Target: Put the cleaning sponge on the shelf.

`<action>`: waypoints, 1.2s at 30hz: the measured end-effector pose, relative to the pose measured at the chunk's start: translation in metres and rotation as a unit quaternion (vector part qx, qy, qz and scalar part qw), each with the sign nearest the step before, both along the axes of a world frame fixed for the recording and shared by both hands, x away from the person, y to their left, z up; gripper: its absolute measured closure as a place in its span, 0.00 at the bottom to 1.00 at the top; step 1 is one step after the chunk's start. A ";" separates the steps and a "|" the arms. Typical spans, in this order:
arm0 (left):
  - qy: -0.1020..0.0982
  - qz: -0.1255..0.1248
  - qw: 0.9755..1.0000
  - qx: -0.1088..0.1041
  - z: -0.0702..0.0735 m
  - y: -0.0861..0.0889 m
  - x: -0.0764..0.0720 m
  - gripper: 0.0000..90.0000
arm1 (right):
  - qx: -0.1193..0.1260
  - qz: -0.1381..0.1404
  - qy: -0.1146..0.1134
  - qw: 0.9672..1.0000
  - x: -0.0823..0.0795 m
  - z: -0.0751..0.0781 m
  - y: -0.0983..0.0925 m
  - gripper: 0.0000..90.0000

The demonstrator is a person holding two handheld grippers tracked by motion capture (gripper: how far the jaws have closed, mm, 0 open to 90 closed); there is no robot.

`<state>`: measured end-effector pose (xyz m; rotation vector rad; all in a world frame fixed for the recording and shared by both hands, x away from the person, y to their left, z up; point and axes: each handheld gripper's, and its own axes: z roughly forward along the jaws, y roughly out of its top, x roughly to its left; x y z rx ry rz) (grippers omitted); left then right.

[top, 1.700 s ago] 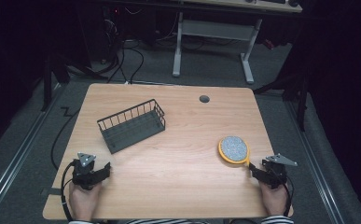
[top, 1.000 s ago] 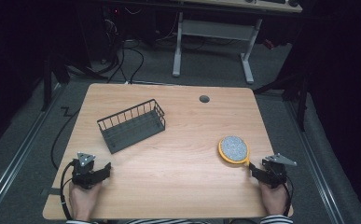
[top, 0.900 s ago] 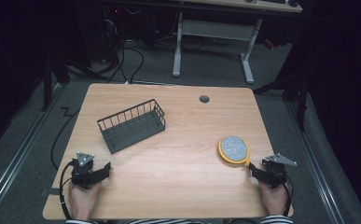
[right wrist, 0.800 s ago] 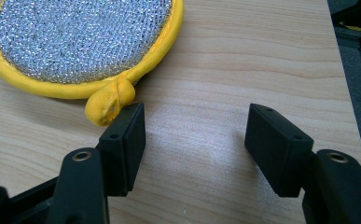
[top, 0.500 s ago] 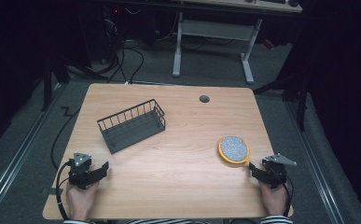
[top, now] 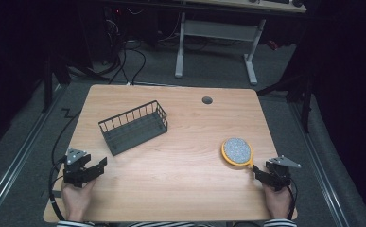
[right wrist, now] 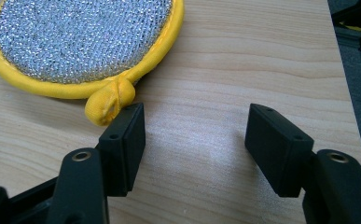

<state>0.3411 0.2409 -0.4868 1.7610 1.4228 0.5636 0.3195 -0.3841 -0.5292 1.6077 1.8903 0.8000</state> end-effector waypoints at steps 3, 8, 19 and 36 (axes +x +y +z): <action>-0.003 0.000 1.000 -0.004 0.009 0.005 0.002 0.39 | 0.001 0.000 0.000 1.000 0.000 0.000 0.000 0.42; 0.000 -0.005 1.000 -0.008 0.019 0.010 0.012 0.39 | 0.001 0.000 0.000 1.000 0.000 0.000 0.000 0.42; -0.003 -0.003 1.000 -0.004 0.043 0.010 0.044 0.40 | 0.001 0.001 -0.001 1.000 0.000 0.000 0.000 0.42; 0.026 -0.008 0.999 0.026 0.051 -0.001 0.091 0.40 | 0.001 0.001 0.000 1.000 0.000 0.000 0.000 0.42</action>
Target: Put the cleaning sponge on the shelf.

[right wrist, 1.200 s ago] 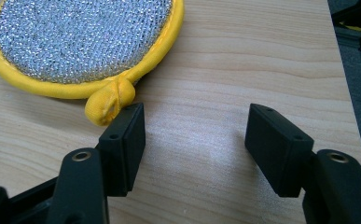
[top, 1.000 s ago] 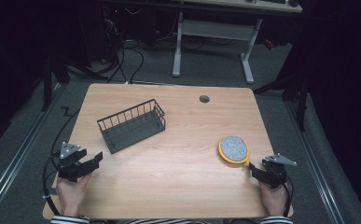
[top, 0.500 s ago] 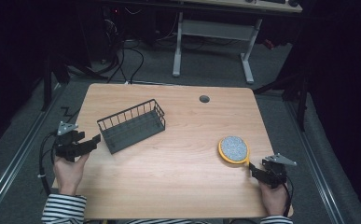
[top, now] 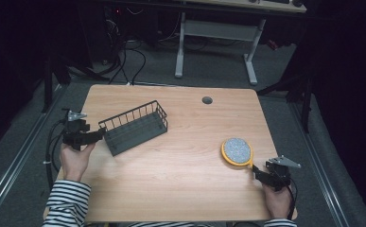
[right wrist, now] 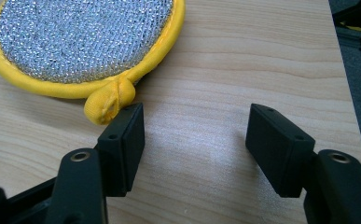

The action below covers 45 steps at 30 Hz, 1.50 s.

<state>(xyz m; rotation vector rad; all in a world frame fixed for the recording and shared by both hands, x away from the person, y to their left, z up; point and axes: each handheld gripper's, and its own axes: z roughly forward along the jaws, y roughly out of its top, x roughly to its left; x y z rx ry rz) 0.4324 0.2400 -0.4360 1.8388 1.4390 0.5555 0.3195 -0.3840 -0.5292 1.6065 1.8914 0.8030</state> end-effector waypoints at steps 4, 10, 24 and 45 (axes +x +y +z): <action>-0.006 0.005 1.000 0.012 -0.001 -0.002 0.009 0.44 | -0.001 0.000 0.001 1.000 0.000 0.000 0.000 0.42; 0.004 0.001 1.000 0.015 -0.002 -0.007 0.025 0.48 | -0.001 0.002 0.000 1.000 0.000 0.000 0.000 0.41; 0.027 0.001 0.999 0.018 -0.014 -0.006 0.041 0.61 | 0.000 0.002 0.000 1.000 -0.001 0.000 0.000 0.41; 0.032 -0.012 0.999 0.027 -0.019 -0.012 0.038 0.76 | 0.000 0.002 -0.001 1.000 -0.001 0.000 0.000 0.41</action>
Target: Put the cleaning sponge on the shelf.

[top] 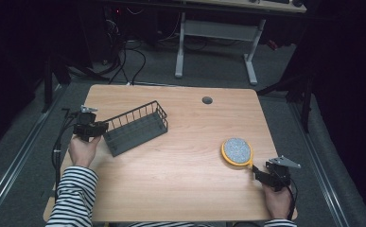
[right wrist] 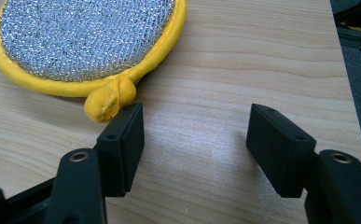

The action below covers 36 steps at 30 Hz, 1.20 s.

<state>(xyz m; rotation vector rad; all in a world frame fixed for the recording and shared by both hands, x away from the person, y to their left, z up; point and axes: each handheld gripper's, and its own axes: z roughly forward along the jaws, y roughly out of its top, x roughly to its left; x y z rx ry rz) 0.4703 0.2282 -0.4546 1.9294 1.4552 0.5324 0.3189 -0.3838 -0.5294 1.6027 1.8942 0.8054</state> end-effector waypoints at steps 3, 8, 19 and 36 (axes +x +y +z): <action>0.001 -0.007 1.000 0.002 0.000 -0.003 -0.001 0.76 | 0.000 0.000 0.000 1.000 0.000 0.000 0.000 0.41; 0.004 -0.011 1.000 -0.004 0.001 -0.010 -0.003 0.76 | 0.000 0.000 0.000 1.000 0.000 0.000 0.000 0.41; 0.006 -0.023 1.000 -0.010 0.001 -0.035 -0.011 0.76 | -0.001 0.002 0.000 1.000 0.000 0.000 0.000 0.41; 0.003 -0.042 0.999 -0.020 0.000 -0.069 -0.021 0.74 | -0.001 0.005 0.001 1.000 0.000 0.000 0.000 0.39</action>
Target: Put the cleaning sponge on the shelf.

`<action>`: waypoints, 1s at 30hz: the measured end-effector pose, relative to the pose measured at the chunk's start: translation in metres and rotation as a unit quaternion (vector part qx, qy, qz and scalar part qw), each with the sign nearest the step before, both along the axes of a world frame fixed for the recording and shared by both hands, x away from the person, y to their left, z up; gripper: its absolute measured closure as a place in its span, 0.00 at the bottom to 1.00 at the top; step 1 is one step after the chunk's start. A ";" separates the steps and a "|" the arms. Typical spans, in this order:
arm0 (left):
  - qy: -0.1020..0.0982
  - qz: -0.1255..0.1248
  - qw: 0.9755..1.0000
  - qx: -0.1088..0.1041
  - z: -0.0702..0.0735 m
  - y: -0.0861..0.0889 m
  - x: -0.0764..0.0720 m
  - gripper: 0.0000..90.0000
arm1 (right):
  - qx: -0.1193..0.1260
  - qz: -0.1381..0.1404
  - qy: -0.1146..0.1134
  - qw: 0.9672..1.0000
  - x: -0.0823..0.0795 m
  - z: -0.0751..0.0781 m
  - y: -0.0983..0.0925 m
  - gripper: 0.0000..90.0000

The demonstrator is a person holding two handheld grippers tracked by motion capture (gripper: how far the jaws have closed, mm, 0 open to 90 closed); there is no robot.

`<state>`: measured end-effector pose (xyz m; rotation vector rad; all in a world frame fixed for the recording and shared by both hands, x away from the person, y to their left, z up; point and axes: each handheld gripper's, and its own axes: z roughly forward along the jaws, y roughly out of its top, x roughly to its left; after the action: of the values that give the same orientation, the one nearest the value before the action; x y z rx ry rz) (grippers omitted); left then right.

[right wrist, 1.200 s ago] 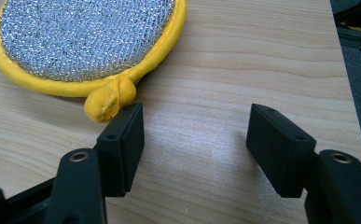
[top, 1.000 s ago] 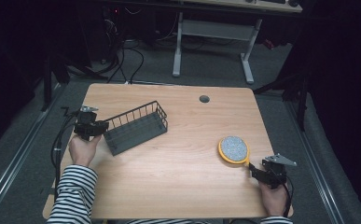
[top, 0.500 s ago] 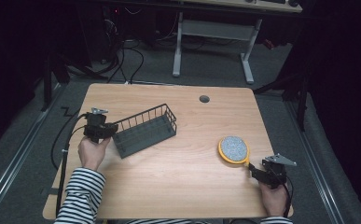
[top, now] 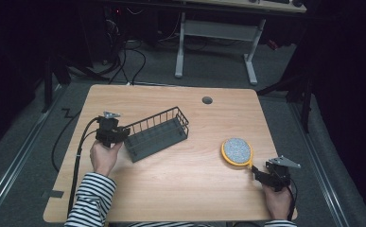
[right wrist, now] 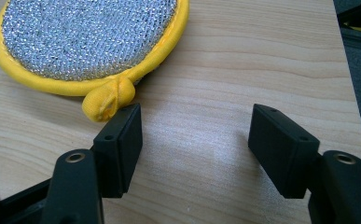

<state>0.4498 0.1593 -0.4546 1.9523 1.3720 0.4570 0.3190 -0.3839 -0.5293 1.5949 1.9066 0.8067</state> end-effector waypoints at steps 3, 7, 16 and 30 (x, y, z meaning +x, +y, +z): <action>0.000 -0.004 1.000 -0.001 0.000 -0.004 -0.002 0.74 | 0.000 0.000 0.000 1.000 0.000 0.000 0.000 0.39; -0.004 -0.005 1.000 -0.003 -0.001 -0.010 -0.006 0.74 | 0.000 0.001 0.000 1.000 0.000 0.000 0.000 0.39; 0.000 -0.016 1.000 -0.013 -0.001 -0.022 -0.010 0.73 | 0.002 0.000 0.000 1.000 0.000 0.000 0.000 0.39; -0.001 -0.031 0.999 -0.007 -0.001 -0.036 -0.016 0.73 | 0.003 0.005 0.001 1.000 0.000 0.000 0.000 0.38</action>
<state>0.4334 0.1228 -0.4551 1.9769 1.3057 0.4183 0.3190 -0.3841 -0.5292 1.5922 1.9154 0.8170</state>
